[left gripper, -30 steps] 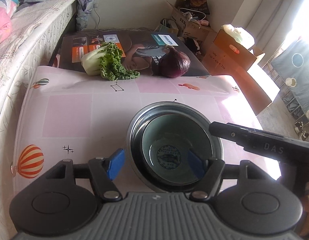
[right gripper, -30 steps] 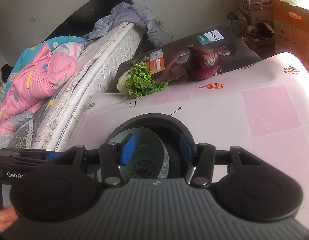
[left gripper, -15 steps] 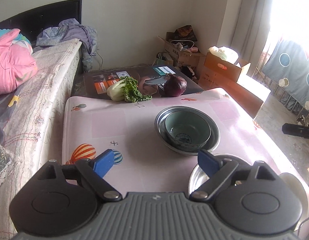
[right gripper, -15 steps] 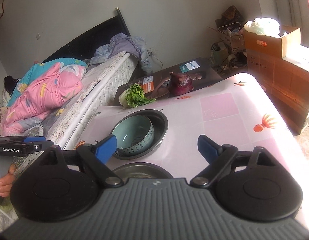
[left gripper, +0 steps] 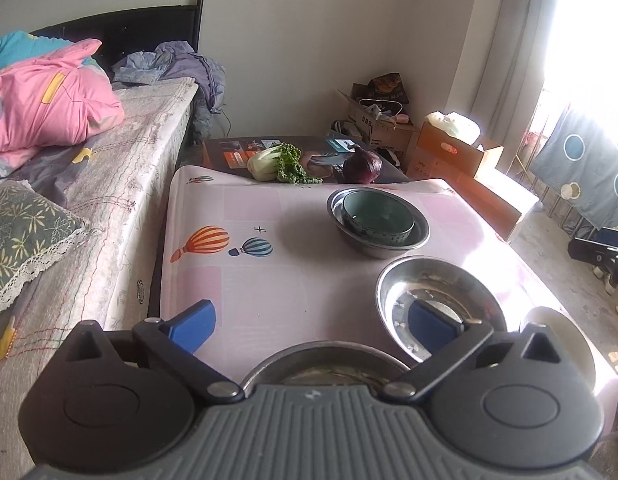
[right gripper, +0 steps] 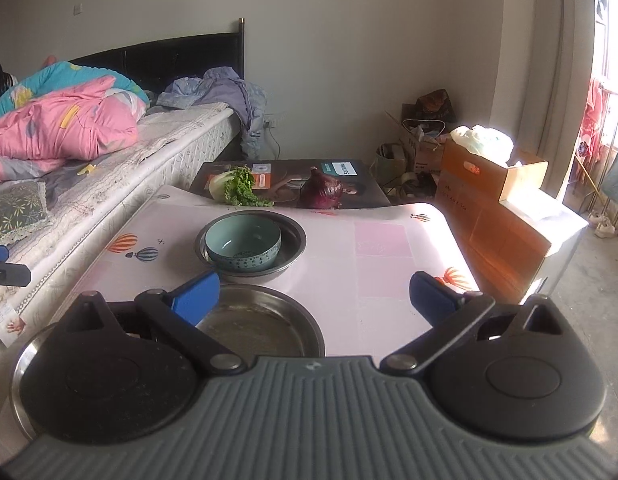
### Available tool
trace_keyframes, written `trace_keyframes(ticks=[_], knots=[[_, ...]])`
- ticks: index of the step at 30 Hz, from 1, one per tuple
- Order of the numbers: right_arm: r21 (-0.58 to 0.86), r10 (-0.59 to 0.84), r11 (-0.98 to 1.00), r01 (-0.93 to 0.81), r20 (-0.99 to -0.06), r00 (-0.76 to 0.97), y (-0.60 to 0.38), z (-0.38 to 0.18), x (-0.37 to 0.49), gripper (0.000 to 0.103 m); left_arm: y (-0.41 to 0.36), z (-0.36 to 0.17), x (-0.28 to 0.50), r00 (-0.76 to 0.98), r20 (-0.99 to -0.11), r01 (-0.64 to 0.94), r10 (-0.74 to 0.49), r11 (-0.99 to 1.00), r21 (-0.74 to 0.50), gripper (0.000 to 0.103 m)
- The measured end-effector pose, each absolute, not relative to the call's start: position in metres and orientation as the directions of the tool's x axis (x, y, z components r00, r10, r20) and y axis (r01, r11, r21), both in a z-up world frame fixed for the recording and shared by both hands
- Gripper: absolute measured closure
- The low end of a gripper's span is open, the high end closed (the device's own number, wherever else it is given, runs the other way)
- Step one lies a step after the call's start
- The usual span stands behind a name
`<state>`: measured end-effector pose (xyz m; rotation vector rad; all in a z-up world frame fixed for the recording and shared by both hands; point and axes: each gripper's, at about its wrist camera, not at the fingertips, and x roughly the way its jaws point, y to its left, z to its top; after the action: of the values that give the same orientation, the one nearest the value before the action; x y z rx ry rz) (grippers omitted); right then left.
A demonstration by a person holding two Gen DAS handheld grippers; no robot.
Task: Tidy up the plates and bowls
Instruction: 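Open both grippers and pull them back from the nested bowls, then move the left gripper to the rim of a large stainless plate and close it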
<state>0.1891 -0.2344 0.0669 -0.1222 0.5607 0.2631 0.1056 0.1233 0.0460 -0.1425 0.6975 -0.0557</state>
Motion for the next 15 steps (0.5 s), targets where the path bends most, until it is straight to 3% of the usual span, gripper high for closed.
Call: trace_keyframes(ticks=[8,15], knots=[[-0.162,0.175,0.932,-0.325,-0.584,0.793,-0.192,0.056,0.134,0.001,0.13,0.034,0.065,0.76,-0.647,-0.033,-0.068,0.989,-0.143,0.0],[-0.102,0.171,0.958,-0.269,-0.551,0.817,-0.196,0.057,0.106,0.001,0.131,0.023,0.04,0.774,-0.629,-0.04,-0.068,0.987,-0.157,0.0]])
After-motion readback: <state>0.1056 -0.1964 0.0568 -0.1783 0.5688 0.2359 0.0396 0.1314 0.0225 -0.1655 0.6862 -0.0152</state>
